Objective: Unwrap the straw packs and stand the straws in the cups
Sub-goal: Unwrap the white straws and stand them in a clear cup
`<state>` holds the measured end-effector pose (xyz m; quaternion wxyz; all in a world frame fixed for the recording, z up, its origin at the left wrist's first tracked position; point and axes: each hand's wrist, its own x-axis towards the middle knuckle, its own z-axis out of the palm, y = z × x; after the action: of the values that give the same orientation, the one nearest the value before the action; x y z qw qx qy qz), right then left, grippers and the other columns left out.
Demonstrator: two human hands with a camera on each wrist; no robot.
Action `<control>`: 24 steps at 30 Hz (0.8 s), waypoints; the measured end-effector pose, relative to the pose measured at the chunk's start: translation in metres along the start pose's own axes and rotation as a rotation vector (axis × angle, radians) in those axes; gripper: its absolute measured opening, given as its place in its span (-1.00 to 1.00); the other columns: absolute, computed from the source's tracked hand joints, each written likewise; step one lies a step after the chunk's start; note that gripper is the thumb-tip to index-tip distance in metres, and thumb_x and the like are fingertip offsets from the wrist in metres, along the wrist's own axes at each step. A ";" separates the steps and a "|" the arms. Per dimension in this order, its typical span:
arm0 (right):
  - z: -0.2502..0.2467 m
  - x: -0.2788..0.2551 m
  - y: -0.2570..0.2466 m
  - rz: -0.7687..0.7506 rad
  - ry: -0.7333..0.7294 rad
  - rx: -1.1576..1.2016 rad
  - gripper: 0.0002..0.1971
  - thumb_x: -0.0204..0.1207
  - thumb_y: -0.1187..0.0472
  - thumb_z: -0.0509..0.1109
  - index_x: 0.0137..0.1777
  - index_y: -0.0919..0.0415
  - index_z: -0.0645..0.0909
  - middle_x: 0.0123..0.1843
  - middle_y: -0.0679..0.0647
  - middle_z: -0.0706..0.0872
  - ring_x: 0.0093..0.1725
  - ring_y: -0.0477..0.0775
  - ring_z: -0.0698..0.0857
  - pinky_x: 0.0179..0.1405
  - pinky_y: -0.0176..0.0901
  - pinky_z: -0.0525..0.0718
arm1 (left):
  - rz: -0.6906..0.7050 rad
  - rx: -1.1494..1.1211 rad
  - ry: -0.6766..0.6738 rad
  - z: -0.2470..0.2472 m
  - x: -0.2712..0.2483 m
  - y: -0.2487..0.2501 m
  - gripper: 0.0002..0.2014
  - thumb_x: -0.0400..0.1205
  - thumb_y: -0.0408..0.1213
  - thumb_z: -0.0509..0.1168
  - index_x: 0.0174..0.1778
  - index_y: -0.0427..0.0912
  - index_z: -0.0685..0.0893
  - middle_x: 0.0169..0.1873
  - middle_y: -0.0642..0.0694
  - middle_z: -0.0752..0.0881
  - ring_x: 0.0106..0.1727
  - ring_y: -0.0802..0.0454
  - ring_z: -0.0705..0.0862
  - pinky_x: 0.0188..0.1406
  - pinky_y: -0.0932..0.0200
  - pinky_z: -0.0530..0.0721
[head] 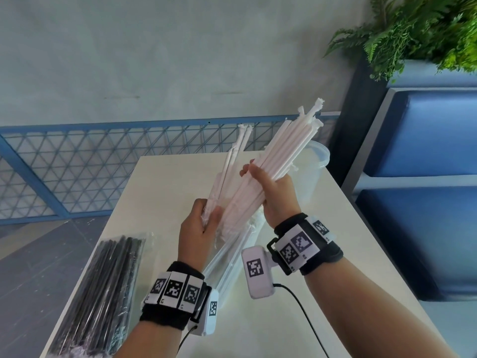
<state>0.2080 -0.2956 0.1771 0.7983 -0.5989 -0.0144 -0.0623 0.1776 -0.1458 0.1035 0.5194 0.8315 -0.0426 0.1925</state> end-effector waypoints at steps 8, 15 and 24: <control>0.008 -0.014 0.030 0.167 -0.021 -0.239 -0.60 0.32 0.10 0.58 -0.01 0.40 0.61 -0.34 0.27 0.66 -0.50 0.13 0.63 -0.62 -0.17 0.52 | 0.010 0.006 0.020 0.002 -0.002 0.004 -0.89 0.66 -0.14 0.19 -0.05 -0.10 0.49 -0.42 -0.02 0.60 -0.52 0.18 0.53 -0.52 0.39 0.45; 0.008 0.004 0.001 0.077 0.067 0.001 -0.81 0.42 0.38 0.46 0.00 0.38 0.57 -0.23 0.15 0.70 -0.16 0.16 0.73 -0.01 0.09 0.76 | 0.024 0.003 0.034 -0.002 -0.005 0.001 -0.88 0.66 -0.16 0.21 -0.09 -0.13 0.49 -0.45 -0.06 0.56 -0.56 0.19 0.46 -0.57 0.42 0.37; 0.021 0.002 0.008 0.083 0.039 -0.084 -0.72 0.39 0.39 0.47 0.10 0.41 0.58 -0.13 0.24 0.70 -0.09 0.26 0.74 -0.06 0.07 0.76 | -0.062 -0.081 -0.190 -0.002 -0.006 0.012 -0.45 0.36 0.22 0.33 0.12 0.00 0.38 -0.20 0.16 0.64 -0.28 0.35 0.65 -0.37 0.53 0.54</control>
<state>0.2125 -0.2729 0.1753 0.7745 -0.6306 0.0286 -0.0412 0.1687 -0.1503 0.1123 0.5518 0.8253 -0.0735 0.0950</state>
